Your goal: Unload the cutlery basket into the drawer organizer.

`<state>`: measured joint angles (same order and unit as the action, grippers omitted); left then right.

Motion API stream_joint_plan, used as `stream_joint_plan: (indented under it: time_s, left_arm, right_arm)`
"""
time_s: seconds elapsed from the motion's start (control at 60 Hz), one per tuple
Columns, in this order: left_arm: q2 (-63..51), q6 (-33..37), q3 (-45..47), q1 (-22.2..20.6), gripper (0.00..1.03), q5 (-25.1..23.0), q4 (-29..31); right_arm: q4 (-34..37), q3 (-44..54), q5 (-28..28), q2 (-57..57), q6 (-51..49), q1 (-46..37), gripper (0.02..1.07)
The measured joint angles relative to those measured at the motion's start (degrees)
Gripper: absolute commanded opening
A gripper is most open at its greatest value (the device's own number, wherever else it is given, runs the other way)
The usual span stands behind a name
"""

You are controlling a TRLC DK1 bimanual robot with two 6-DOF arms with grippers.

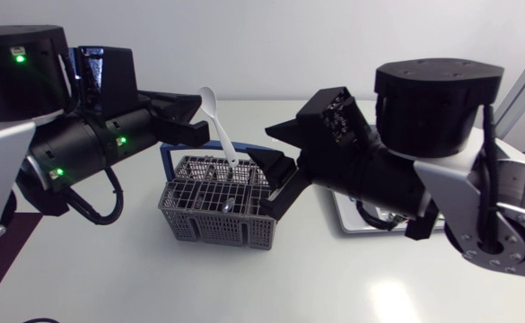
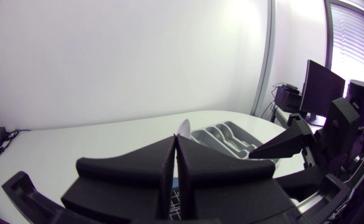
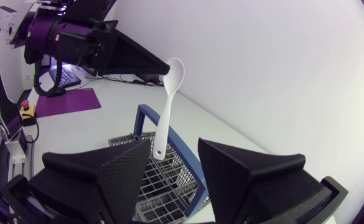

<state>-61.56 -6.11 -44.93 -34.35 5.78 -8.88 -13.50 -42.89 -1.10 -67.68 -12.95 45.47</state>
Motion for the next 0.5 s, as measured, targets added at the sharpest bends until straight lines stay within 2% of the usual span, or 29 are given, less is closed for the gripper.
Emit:
stream_joint_plan:
  time_s: [0.25,0.5]
  left_arm:
    - [-0.7,-1.22,-0.22,-2.8,0.04,-0.02,-2.51]
    - [-3.52,-1.42,-1.49,-4.66,0.04,-0.02,-3.13]
  right_arm:
    - [-6.45,-0.28,5.55,-4.09,0.13,3.67,0.63]
    - [-9.14,-0.28,8.0,-4.33,-0.13,4.04,0.63]
